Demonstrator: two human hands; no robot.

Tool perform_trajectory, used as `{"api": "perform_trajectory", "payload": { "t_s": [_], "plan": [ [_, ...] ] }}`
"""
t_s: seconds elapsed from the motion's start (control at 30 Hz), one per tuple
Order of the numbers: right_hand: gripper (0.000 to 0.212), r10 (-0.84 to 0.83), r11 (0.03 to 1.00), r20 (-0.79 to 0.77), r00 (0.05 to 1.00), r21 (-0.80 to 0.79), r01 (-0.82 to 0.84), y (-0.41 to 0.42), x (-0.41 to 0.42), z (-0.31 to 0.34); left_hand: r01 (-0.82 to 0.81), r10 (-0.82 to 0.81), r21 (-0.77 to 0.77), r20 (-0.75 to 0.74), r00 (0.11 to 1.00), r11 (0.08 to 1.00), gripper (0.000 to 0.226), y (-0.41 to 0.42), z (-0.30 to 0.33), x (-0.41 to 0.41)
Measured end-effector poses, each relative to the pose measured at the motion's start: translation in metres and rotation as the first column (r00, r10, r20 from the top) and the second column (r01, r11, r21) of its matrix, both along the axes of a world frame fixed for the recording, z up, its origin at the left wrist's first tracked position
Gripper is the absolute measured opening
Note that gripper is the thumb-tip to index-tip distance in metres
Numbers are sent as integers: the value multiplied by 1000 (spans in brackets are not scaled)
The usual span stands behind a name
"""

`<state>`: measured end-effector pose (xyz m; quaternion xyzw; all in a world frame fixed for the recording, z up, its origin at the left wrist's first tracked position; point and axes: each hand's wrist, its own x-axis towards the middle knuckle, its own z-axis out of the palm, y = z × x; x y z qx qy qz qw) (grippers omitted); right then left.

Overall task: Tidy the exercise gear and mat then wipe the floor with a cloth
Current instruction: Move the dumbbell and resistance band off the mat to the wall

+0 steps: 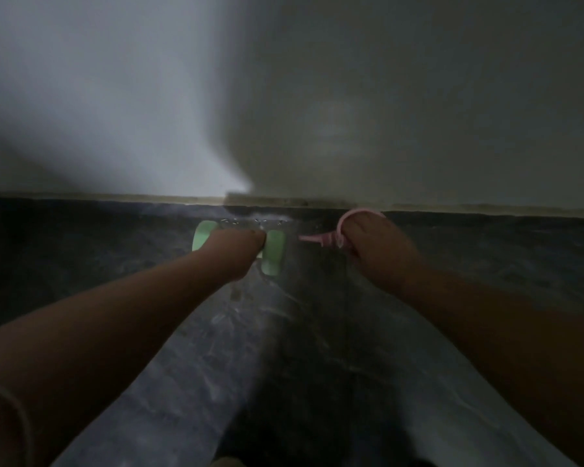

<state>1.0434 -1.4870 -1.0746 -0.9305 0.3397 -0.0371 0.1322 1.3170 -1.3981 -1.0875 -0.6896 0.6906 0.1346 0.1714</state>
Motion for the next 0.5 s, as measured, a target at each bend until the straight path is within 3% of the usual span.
{"api": "perform_trajectory", "payload": {
  "t_s": [0.13, 0.23, 0.5],
  "plan": [
    [45, -4, 984, -195, 981, 177, 39, 23, 12, -44, 7, -6, 48, -17, 1000, 999, 33, 0, -22, 4],
    [38, -29, 962, -231, 972, 258, 90, 43, 12, -59, -3, 5, 71, -35, 999, 997, 37, 9, -31, -1],
    [45, -31, 950, -326, 945, 283, 129, 52, 5, -83, -103, 103, 4, -80, 991, 995, 43, 11, -46, -10]
  ]
}}
